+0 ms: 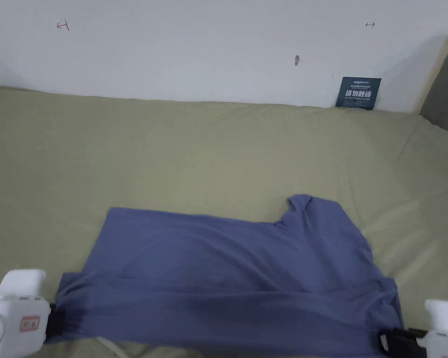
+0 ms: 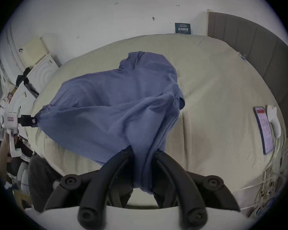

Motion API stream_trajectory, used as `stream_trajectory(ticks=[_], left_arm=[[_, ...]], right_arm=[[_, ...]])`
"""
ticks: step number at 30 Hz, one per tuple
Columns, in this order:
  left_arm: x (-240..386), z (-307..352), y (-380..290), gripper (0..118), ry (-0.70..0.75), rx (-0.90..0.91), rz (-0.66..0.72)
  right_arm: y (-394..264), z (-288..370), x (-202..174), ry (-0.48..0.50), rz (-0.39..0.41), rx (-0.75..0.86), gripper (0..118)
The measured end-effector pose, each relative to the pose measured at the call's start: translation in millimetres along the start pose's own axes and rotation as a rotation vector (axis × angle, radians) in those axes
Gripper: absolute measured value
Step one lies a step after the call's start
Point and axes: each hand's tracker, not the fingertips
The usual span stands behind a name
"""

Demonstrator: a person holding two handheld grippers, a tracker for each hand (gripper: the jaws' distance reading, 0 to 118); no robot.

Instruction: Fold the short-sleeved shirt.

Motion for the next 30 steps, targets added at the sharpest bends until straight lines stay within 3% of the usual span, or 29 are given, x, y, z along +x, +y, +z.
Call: stream_trajectory(ticks=[8, 9, 10, 11, 12, 17, 18, 20, 24, 30], left_arm=[[-17, 4, -55, 4, -0.062, 0.003, 0.060], [-19, 4, -55, 17, -0.075, 0.023, 0.055], [-21, 7, -52, 54, -0.075, 0.033, 0.063], [-19, 9, -49, 100, -0.079, 0.026, 0.070], [-17, 13, -46, 118, -0.074, 0.025, 0.070], [11, 36, -33, 98, -0.026, 0.182, -0.016], [17, 35, -29, 74, -0.010, 0.188, -0.023], [14, 15, -3, 2, -0.011, 0.214, -0.026], [30, -17, 40, 0, -0.048, 0.220, -0.007], [47, -85, 112, 0, -0.016, 0.186, -0.013]], right_arm=[[-50, 8, 3, -0.005, -0.020, -0.059, 23], [-48, 9, 2, -0.025, -0.008, -0.058, 49], [-46, 13, 1, -0.024, 0.018, -0.042, 74], [-41, 21, 0, -0.040, 0.023, 0.015, 79], [-37, 29, 0, -0.040, 0.001, 0.027, 79], [-6, 48, -4, -0.057, -0.010, 0.168, 77], [-2, 47, -6, -0.068, -0.015, 0.214, 65], [11, 45, -12, -0.104, -0.002, 0.283, 3], [39, 27, -16, -0.075, -0.039, 0.300, 3], [70, -15, -14, -0.081, -0.027, 0.272, 3]])
